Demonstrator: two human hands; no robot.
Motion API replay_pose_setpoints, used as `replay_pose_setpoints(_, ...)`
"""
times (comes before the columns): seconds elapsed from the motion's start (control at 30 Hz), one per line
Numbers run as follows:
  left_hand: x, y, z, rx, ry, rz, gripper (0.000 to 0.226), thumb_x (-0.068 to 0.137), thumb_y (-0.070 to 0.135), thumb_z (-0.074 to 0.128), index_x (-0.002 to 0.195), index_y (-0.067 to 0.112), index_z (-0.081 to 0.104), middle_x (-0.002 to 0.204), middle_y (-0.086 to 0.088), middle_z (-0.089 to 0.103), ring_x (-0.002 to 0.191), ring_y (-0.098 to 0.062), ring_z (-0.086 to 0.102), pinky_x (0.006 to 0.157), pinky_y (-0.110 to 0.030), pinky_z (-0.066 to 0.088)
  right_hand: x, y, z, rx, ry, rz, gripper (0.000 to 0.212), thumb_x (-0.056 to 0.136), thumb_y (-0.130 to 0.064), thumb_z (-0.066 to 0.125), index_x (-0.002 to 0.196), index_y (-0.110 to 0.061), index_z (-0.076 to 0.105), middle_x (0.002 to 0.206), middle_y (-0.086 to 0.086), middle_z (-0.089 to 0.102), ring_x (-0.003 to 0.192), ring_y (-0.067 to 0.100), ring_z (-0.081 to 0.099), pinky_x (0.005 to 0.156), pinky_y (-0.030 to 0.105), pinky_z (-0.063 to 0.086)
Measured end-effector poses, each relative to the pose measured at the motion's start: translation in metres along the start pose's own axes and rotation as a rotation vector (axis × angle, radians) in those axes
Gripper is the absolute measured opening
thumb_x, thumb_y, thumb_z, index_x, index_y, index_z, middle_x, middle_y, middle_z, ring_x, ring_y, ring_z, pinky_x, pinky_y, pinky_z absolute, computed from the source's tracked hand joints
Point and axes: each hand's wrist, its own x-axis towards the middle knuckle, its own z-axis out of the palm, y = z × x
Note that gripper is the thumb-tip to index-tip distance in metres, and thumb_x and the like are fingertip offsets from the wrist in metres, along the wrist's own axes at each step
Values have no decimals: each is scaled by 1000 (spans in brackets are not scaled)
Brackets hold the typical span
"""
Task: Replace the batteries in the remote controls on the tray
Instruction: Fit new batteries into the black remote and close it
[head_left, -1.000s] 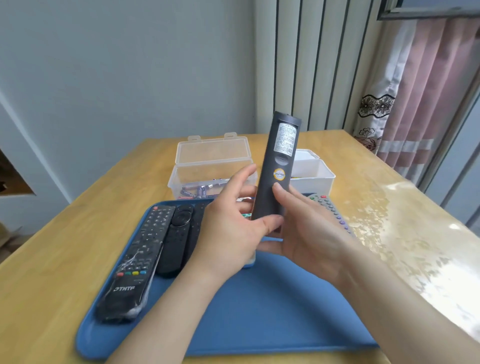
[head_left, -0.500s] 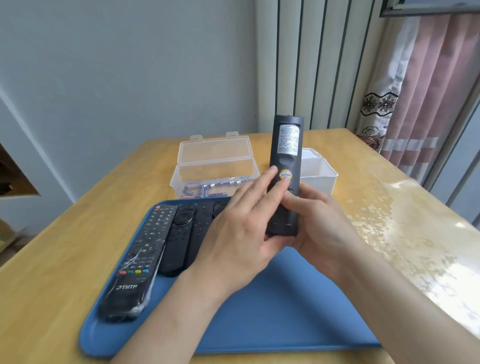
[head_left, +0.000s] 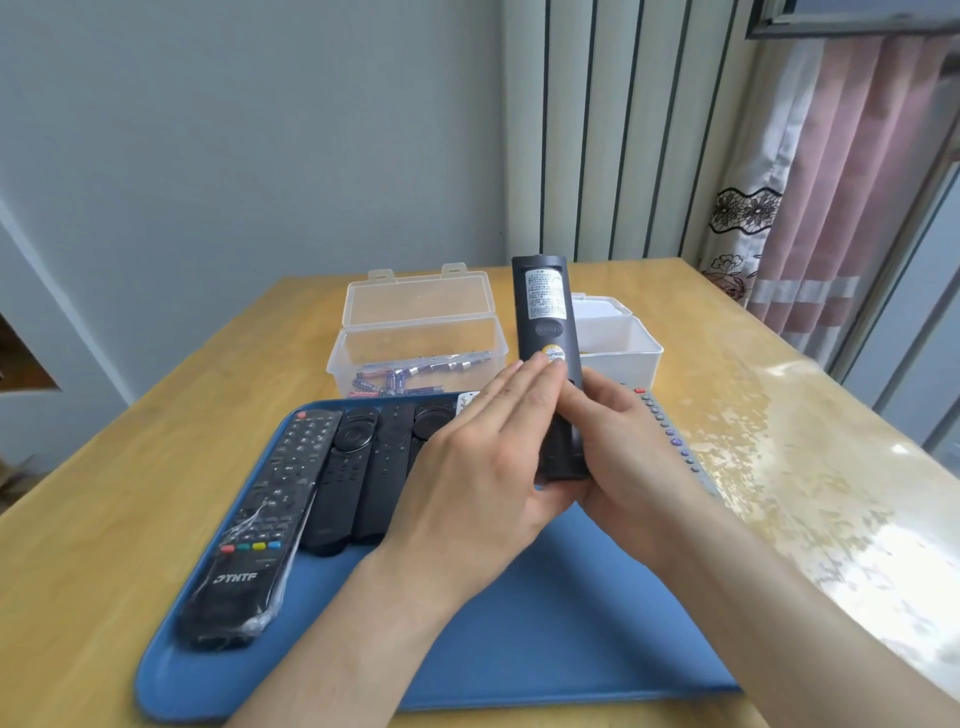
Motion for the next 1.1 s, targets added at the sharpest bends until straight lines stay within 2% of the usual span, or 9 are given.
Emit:
replay_pose_setpoints(0.23, 1, -5, -1, -32, 1, 19, 66, 80, 38, 63, 138, 8, 50, 141, -4, 53, 131, -16, 49, 106, -28, 39, 2, -5, -1, 50, 8, 88, 28, 96, -21, 55, 113, 0, 62, 86, 17, 64, 74, 29, 62, 54, 31, 53)
replay_pose_setpoints(0.37, 3, 2, -7, -85, 154, 106, 34, 90, 28, 59, 115, 9, 68, 112, -3, 72, 101, -15, 68, 86, -31, 53, 7, -10, -11, 76, 41, 148, 43, 100, -46, 41, 102, -17, 72, 83, 5, 74, 65, 17, 68, 52, 28, 54)
replay_pose_setpoints(0.47, 9, 8, -22, -295, 228, -82, 16, 93, 28, 56, 97, 22, 71, 71, 16, 66, 67, 4, 62, 65, -19, 50, 11, -12, -18, 22, 160, 93, 46, 101, -48, 39, 106, -12, 66, 73, 9, 71, 64, 24, 66, 59, 38, 59)
replay_pose_setpoints(0.57, 12, 0, -31, -558, -137, -334, 15, 92, 35, 51, 88, 29, 65, 72, 1, 69, 64, -12, 63, 66, -34, 53, 12, -14, -24, 26, 195, 70, 48, 102, -48, 38, 110, -8, 62, 74, 14, 70, 61, 28, 65, 59, 38, 57)
replay_pose_setpoints(0.63, 10, -2, -29, -454, -516, -269, 18, 94, 32, 52, 86, 23, 66, 80, -1, 68, 76, -17, 60, 76, -38, 51, 12, -14, -25, 58, 188, 71, 49, 102, -48, 37, 110, -5, 61, 74, 17, 69, 57, 29, 63, 56, 37, 57)
replay_pose_setpoints(0.7, 3, 4, -21, -236, -730, -134, 20, 94, 35, 54, 92, 23, 69, 89, 6, 61, 85, -6, 53, 85, -29, 45, 12, -14, -25, 76, 168, 78, 49, 102, -48, 37, 109, -5, 61, 75, 18, 69, 56, 30, 63, 56, 37, 57)
replay_pose_setpoints(0.77, 1, 7, -15, -163, -644, -64, 22, 89, 43, 56, 97, 27, 71, 93, 11, 58, 92, 0, 49, 88, -23, 40, 11, -13, -24, 74, 133, 78, 49, 102, -47, 36, 106, -6, 62, 76, 18, 69, 58, 30, 62, 56, 36, 56)
replay_pose_setpoints(0.93, 8, 2, -21, -267, 35, -129, 15, 77, 19, 67, 90, 23, 61, 81, 19, 55, 74, 5, 46, 69, -8, 34, 6, -10, -18, 5, 24, 46, 51, 103, -47, 33, 100, -11, 69, 75, 11, 69, 65, 23, 65, 65, 43, 60)
replay_pose_setpoints(1.1, 7, 3, -19, -242, 58, -132, 44, 73, 10, 74, 93, 30, 40, 95, 7, 56, 90, -6, 49, 72, -6, 34, 3, -2, -7, -87, -62, 0, 56, 102, -51, 32, 100, -13, 73, 88, 15, 73, 74, 26, 68, 66, 41, 58)
